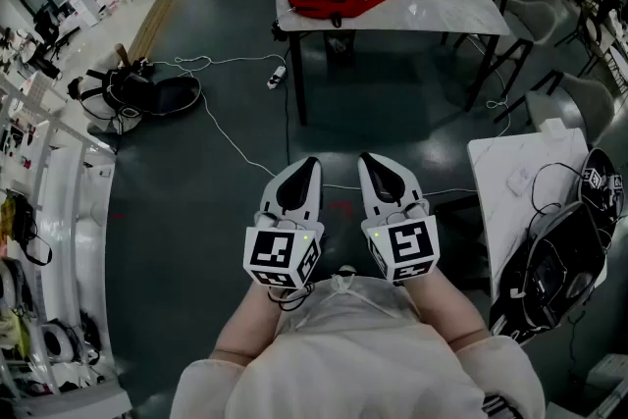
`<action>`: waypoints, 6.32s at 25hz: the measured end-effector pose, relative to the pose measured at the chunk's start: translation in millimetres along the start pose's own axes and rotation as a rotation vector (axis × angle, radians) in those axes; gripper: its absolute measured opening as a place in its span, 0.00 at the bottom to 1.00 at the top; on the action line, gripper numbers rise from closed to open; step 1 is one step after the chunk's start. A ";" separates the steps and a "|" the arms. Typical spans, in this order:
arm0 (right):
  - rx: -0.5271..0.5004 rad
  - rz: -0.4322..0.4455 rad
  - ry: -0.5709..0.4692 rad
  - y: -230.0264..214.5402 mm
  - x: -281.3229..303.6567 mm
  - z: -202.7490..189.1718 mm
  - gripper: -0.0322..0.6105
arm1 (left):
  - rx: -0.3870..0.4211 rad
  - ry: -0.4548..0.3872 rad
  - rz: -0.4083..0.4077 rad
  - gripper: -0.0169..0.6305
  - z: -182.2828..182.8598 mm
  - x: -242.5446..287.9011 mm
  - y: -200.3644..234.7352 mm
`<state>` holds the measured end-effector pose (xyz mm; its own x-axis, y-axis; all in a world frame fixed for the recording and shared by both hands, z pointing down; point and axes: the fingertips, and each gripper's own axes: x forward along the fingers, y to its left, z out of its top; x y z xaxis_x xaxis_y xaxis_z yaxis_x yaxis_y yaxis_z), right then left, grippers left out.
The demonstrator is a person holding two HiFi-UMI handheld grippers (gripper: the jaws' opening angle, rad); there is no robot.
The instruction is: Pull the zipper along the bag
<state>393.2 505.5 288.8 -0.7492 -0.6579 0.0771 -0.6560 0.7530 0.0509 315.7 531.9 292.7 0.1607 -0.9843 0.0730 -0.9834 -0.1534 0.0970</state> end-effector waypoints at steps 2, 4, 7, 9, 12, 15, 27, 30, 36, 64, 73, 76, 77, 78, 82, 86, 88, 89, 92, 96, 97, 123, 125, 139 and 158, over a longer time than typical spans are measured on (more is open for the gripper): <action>-0.026 -0.003 -0.006 0.1 -0.1 2.9 0.09 | -0.003 0.002 -0.004 0.06 -1.1 2.5 -0.7; -0.039 -0.004 -0.008 -0.7 0.9 3.8 0.09 | -0.007 0.004 -0.008 0.06 -2.5 5.8 -1.5; -0.021 -0.008 -0.013 -5.0 5.1 3.2 0.09 | -0.015 0.012 -0.018 0.06 -4.3 12.2 -3.0; 0.010 -0.020 -0.025 -9.9 8.4 2.5 0.09 | -0.015 0.021 -0.022 0.06 -5.1 16.3 -2.8; 0.048 -0.036 -0.033 -14.1 14.8 0.6 0.09 | -0.003 0.035 -0.018 0.06 -6.1 19.8 2.4; 0.077 -0.051 -0.020 -18.4 22.7 -3.1 0.09 | -0.005 0.044 -0.010 0.06 -6.3 24.2 10.7; 0.068 -0.036 0.030 9.7 132.0 -14.3 0.09 | -0.053 0.053 -0.040 0.06 -10.2 62.7 117.2; 0.076 -0.060 0.051 19.6 175.3 -14.9 0.09 | -0.066 0.061 -0.066 0.06 -6.7 79.5 160.8; 0.076 -0.117 0.059 46.0 274.2 3.2 0.09 | -0.050 0.048 -0.128 0.06 22.2 111.1 263.6; 0.131 -0.192 0.209 -2.5 548.3 -15.7 0.09 | -0.054 0.129 -0.236 0.06 21.4 280.3 479.8; 0.187 -0.168 0.275 -127.1 643.7 -47.9 0.09 | -0.018 0.259 -0.263 0.06 -0.1 452.5 489.6; 0.209 -0.131 0.308 -161.3 670.8 -63.7 0.09 | 0.018 0.306 -0.323 0.06 -10.0 505.1 480.7; 0.216 -0.118 0.322 -171.0 678.0 -70.0 0.09 | 0.026 0.320 -0.344 0.06 -13.6 519.5 477.1; 0.223 -0.108 0.341 -179.6 684.1 -77.1 0.09 | 0.030 0.334 -0.356 0.06 -17.4 532.2 474.9; 0.255 -0.111 0.428 -208.1 704.7 -109.4 0.09 | 0.017 0.396 -0.340 0.06 -41.6 571.7 483.6; 0.298 -0.135 0.535 -225.0 718.0 -149.1 0.09 | -0.019 0.475 -0.337 0.06 -80.0 594.1 494.8; 0.318 -0.150 0.583 -231.9 725.7 -167.9 0.09 | -0.028 0.509 -0.344 0.06 -98.1 604.5 500.1; 0.328 -0.159 0.604 -235.0 729.4 -177.0 0.09 | -0.023 0.525 -0.351 0.06 -106.6 609.6 502.6; 0.362 -0.194 0.664 -240.7 737.7 -202.2 0.09 | 0.013 0.573 -0.385 0.06 -131.0 619.9 510.4; 0.422 -0.232 0.745 -243.0 754.1 -241.0 0.09 | 0.038 0.645 -0.447 0.06 -169.2 629.6 521.3; 0.433 -0.243 0.764 -244.0 758.1 -249.8 0.09 | 0.036 0.661 -0.460 0.06 -177.4 632.0 522.4; 0.492 -0.282 0.827 -252.4 764.6 -273.0 0.09 | 0.163 0.870 -0.516 0.23 -233.3 634.6 487.6; 0.506 -0.277 0.817 -252.4 764.6 -275.8 0.09 | 0.191 0.876 -0.497 0.14 -237.8 636.0 487.9; 0.465 -0.229 0.847 -248.8 771.8 -272.5 0.09 | 0.180 0.949 -0.532 0.07 -234.5 637.9 498.0; 0.454 -0.183 0.957 -254.7 755.1 -280.6 0.09 | 0.129 1.003 -0.465 0.07 -231.9 665.3 537.1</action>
<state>20.3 -179.6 613.5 -0.3823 -0.3283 0.8637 -0.8712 0.4397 -0.2185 -86.0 -185.1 623.5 0.4538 -0.3204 0.8315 -0.8015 -0.5546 0.2237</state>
